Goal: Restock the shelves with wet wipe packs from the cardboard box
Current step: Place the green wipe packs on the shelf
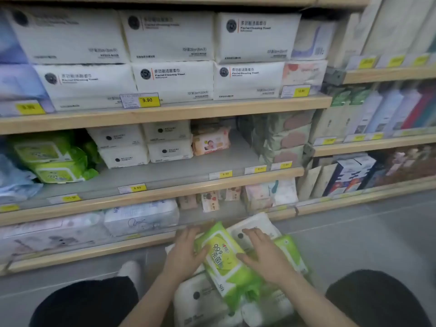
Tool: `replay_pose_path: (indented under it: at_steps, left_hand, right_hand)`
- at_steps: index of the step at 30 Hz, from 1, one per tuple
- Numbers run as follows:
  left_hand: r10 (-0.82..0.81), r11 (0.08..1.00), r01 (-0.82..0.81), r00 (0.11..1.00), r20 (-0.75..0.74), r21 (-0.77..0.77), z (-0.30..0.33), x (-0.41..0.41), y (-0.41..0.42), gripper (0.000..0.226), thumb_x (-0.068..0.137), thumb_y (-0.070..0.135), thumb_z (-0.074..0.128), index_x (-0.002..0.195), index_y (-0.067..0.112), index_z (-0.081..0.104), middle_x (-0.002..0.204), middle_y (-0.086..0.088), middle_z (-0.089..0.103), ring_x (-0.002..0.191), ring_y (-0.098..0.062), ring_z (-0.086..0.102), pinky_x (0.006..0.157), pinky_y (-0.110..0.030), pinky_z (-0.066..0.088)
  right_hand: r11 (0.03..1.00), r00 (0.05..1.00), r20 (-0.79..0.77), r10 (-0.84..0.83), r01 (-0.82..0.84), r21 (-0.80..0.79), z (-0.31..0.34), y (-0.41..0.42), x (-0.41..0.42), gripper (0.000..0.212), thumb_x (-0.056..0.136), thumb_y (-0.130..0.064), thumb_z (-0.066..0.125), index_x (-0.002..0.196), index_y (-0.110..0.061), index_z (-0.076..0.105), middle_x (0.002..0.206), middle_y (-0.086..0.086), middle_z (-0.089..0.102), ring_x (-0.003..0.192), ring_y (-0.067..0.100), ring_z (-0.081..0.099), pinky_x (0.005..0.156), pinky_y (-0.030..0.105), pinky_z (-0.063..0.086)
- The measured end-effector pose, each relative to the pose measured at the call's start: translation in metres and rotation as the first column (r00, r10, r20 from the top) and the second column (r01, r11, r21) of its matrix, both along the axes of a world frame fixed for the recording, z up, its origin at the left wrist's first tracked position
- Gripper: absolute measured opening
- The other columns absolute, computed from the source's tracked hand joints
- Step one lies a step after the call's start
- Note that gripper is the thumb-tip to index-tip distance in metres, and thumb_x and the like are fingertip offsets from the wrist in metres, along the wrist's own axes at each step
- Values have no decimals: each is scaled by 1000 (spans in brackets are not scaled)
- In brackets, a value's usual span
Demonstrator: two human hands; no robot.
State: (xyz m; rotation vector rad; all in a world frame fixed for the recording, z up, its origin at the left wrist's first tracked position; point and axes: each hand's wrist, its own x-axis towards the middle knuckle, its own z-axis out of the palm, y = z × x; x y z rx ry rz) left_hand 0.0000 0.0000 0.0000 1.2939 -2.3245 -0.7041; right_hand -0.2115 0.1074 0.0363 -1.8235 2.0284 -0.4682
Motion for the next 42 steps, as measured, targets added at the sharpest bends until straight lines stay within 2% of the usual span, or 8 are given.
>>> replay_pose_path:
  at_steps: [6,11,16,23,28,33,39,42]
  left_hand:
    - [-69,970,60,997,29,234,-20,-7,-16,105,57,93,35,137,25,37,127,4,43,120,-13,43,98,-32,40]
    - [-88,931,87,996,-12,354,-31,-15,-31,121,44,97,38,138,21,39,121,4,45,117,-14,43,101,-29,36]
    - [-35,857,78,995,-92,509,-33,-15,-46,100,41,84,66,122,29,50,114,10,59,101,-5,59,84,-24,50]
    - [86,814,75,965,-248,576,-21,-23,-45,86,37,61,86,111,29,55,108,4,64,89,-3,66,75,-25,55]
    - [85,857,102,938,-335,505,9,-44,-40,59,68,28,84,117,30,51,105,13,59,69,1,62,47,-11,46]
    - [46,881,167,902,-429,444,23,-88,-34,79,49,50,84,119,35,52,113,11,61,102,-8,62,84,-29,53]
    - [-47,880,247,895,-443,406,16,-155,-9,85,57,53,83,130,29,47,126,12,54,114,1,52,89,-21,47]
    - [-95,858,247,938,-333,450,-8,-171,12,96,57,55,83,138,28,38,139,10,41,127,-6,40,99,-31,41]
  right_hand:
    - [985,992,104,-70,53,163,-17,-15,9,71,86,-57,51,144,-21,29,143,-1,36,130,17,37,103,32,37]
    - [906,942,299,-149,9,422,-33,-45,8,84,81,-64,55,147,-23,23,148,3,33,133,22,37,105,30,34]
    - [859,855,458,-243,-30,512,-43,-65,3,87,62,-62,72,136,-32,38,122,-9,59,109,10,59,96,33,49]
    - [898,735,602,-312,22,440,-48,-67,-2,107,45,-53,87,138,-42,35,130,-17,54,116,7,55,99,34,48]
    - [935,686,672,-280,35,353,-19,-70,-19,97,53,-39,87,136,-46,37,125,-19,56,111,4,57,96,32,50]
    - [964,731,636,-249,125,234,6,-54,-60,96,61,-31,86,139,-46,33,136,-19,41,123,5,44,97,23,42]
    - [951,704,640,-306,259,170,16,-18,-134,97,59,-18,88,139,-38,38,135,-14,47,118,9,52,99,31,47]
    - [930,680,641,-356,324,173,13,4,-171,96,59,-12,88,138,-37,39,129,-10,53,107,8,61,90,28,53]
